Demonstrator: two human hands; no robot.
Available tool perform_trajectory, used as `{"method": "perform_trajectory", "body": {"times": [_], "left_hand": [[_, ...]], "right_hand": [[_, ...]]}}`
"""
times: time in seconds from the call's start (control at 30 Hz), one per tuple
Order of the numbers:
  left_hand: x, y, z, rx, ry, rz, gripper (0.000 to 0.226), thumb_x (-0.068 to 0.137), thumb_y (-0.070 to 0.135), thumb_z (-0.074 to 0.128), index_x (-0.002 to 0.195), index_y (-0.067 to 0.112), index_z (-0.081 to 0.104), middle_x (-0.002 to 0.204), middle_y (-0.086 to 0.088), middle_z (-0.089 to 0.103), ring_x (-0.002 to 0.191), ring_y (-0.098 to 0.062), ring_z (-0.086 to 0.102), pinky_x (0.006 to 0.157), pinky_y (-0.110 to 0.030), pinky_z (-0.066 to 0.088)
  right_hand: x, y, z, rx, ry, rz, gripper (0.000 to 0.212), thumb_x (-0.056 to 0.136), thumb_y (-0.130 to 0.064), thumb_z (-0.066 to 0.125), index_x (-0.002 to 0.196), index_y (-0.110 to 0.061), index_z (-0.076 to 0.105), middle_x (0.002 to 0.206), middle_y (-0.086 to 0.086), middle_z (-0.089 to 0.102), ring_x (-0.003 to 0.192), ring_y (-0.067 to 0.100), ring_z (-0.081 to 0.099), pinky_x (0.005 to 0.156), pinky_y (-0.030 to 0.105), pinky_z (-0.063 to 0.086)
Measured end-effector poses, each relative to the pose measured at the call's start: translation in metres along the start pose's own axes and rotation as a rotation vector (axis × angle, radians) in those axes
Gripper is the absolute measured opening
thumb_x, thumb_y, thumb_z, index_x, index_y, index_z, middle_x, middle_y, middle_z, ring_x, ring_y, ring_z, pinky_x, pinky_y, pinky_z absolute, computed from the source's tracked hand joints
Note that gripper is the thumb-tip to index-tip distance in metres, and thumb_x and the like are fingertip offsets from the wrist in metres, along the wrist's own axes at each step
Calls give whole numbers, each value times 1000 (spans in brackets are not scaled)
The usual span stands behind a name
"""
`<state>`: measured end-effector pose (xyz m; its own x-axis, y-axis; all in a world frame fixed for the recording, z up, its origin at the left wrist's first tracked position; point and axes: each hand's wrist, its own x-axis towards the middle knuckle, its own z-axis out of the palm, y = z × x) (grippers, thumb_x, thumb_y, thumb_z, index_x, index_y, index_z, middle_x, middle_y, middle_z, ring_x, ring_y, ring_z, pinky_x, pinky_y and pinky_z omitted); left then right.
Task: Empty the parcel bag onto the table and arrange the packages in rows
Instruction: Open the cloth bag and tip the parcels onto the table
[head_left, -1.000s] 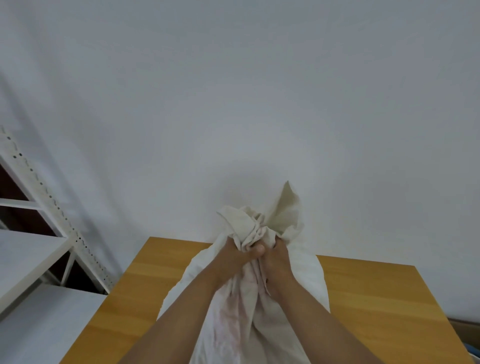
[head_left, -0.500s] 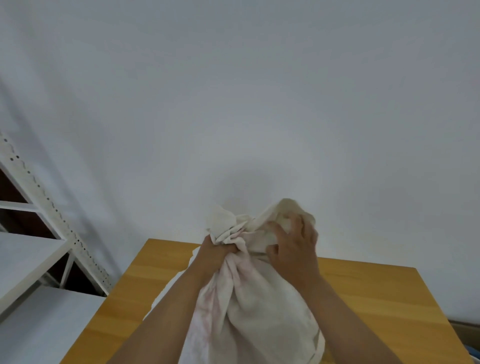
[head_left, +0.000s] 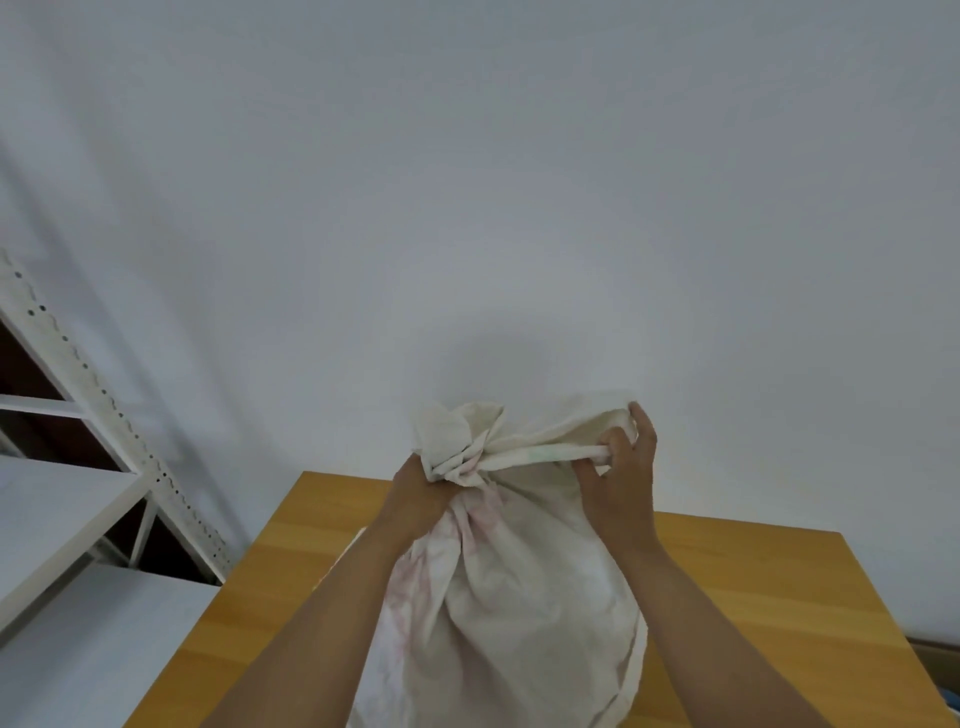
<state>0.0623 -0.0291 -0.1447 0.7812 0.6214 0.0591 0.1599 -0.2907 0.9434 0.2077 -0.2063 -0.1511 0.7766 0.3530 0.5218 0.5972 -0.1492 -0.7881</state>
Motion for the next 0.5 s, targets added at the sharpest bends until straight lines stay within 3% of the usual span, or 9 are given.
{"method": "perform_trajectory", "body": {"times": [0.07,0.13,0.27,0.37,0.43,0.5], "left_hand": [[-1,1,4,-22,70,48,40,73,44,64,107,24,69,101,5,71,92,-2,66,82,-23,53],[0,1,6,-103,209,27,31,73,39,65,101,26,68,98,2,70,90,-7,66,79,-22,53],[-7,13,17,-216,336,7,9,78,25,67,86,23,64,81,5,67,73,-3,64,62,-10,45],[-11,18,25,-109,321,-40,7,92,13,57,86,15,61,77,1,62,72,-15,58,58,-13,41],[-13,18,25,-115,228,-82,12,96,24,55,90,16,62,85,-3,66,83,-20,63,71,-21,47],[-18,20,25,-344,8,-90,28,92,39,61,111,19,66,106,-7,71,102,-24,67,90,-38,53]], "right_hand": [[-2,-13,2,125,-6,185,20,89,-18,64,90,-11,46,111,6,54,88,15,49,70,28,42],[-6,-29,4,228,-80,372,19,88,-13,60,94,-14,43,83,-1,52,70,17,49,58,27,39],[-19,-46,20,169,-351,575,29,81,-16,63,107,-18,50,94,-3,61,83,14,59,69,31,50],[-27,-47,32,299,-495,662,20,79,-22,65,96,-10,62,92,3,67,83,19,65,73,37,57],[-27,-48,36,463,-454,699,19,84,-17,63,91,0,65,85,11,66,76,21,64,67,34,55],[-26,-49,39,586,-361,753,18,88,-15,61,94,1,68,86,14,70,75,22,66,67,34,55]]}}
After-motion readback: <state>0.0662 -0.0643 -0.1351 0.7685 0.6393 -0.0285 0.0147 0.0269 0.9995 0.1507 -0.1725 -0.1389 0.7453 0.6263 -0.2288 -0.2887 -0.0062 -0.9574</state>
